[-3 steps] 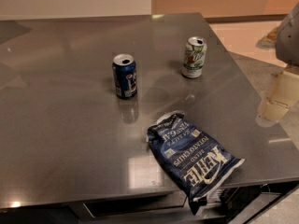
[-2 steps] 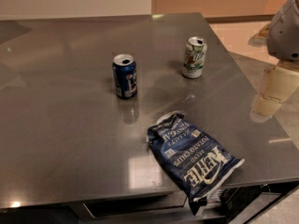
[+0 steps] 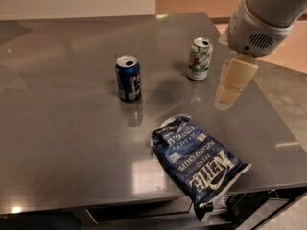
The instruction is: Pick pepsi can
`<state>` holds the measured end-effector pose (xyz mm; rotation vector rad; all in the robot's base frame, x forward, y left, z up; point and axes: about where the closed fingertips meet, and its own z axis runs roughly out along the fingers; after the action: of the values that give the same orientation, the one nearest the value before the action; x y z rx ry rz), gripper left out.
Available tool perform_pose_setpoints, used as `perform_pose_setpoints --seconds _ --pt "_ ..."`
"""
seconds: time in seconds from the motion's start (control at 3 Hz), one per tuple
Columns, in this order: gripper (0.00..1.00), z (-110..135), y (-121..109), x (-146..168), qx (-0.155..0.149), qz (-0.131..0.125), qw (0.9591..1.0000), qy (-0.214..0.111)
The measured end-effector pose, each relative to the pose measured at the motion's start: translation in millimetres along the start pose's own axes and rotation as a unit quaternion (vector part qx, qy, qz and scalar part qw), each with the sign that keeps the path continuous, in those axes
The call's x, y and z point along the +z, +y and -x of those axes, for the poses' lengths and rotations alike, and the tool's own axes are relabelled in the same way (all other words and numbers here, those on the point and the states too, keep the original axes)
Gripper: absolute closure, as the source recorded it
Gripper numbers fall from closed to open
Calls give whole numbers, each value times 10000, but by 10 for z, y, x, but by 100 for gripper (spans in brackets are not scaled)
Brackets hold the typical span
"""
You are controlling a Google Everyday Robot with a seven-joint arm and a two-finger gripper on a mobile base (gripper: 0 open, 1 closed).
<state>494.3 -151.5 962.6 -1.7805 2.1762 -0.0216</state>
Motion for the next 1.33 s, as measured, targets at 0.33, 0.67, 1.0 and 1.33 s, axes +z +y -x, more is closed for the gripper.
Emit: perform_pose_setpoints --seconds 0.33,0.67,1.0,1.33 --pt "0 344 -148 249 73 111 9997 -208" --pt "0 705 -264 504 175 197 9987 -446" --pt "0 1067 -341 728 253 278 9965 -741" --pt "0 1388 -397 934 284 309 9937 -1041"
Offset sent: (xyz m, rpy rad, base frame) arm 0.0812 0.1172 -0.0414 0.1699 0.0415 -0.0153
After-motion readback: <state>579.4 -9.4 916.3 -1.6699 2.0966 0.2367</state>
